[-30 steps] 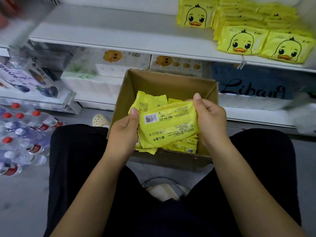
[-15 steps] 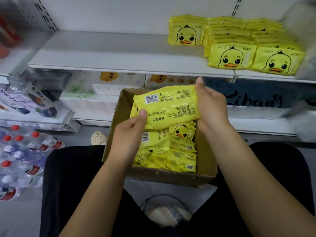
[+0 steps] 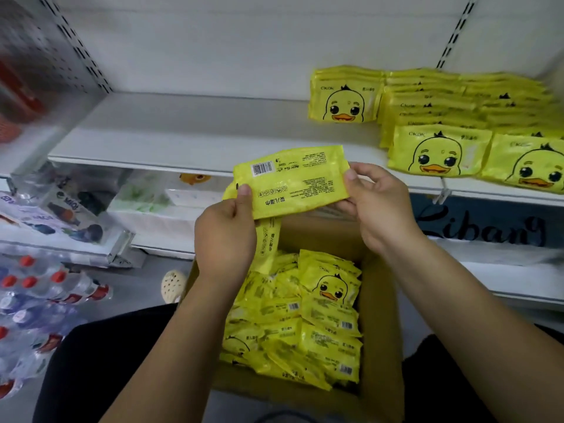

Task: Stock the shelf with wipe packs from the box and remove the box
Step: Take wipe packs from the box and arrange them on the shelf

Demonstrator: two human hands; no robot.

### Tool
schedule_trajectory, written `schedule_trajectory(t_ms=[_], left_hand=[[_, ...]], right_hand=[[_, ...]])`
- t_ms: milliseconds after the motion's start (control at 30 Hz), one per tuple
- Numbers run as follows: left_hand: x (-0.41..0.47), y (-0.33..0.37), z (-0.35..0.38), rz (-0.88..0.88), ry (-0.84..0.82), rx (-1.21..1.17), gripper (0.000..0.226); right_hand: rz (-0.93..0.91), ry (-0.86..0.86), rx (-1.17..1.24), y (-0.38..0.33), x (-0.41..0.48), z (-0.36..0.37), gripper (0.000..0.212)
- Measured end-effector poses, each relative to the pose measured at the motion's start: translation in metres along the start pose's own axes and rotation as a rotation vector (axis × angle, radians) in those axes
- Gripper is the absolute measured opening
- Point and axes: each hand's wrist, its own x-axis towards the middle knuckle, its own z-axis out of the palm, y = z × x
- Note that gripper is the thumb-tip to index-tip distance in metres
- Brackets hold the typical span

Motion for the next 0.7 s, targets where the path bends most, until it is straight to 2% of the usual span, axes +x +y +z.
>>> schedule_trajectory(t_ms=[167, 267, 333, 400, 500, 567, 633, 700], left_hand=[[0.026, 0.018, 0.014, -0.029, -0.047, -0.056, 0.065], [0.036, 0.027, 0.025, -0.076, -0.052, -0.138, 0.061], [0.04, 0.033, 0.03, -0.084, -0.04, -0.181, 0.061], [0.044, 0.041, 0.034, -0.09, -0.033, -0.241, 0.06], [0.051, 0.055, 0.035, -0.067, -0.051, -0.267, 0.059], [0.051, 0.064, 0.036, -0.041, -0.08, -0.28, 0.061], [0.048, 0.073, 0.039, -0.019, -0.103, -0.278, 0.066], [0.043, 0.08, 0.042, -0.015, -0.117, -0.264, 0.071]], right_hand=[[-0.092, 0.009, -0.05, -0.002, 0.032, -0.001, 0.011], [-0.077, 0.035, -0.02, -0.006, 0.047, -0.001, 0.01], [-0.148, 0.05, -0.141, -0.008, 0.055, -0.004, 0.017], [-0.293, 0.034, -0.368, -0.008, 0.057, -0.01, 0.031], [-0.498, -0.203, -0.556, -0.006, 0.052, -0.007, 0.06], [-0.561, -0.344, -0.663, -0.001, 0.052, -0.001, 0.077], [-0.512, -0.391, -0.658, 0.002, 0.053, 0.002, 0.085], [-0.421, -0.405, -0.485, 0.001, 0.055, 0.005, 0.088]])
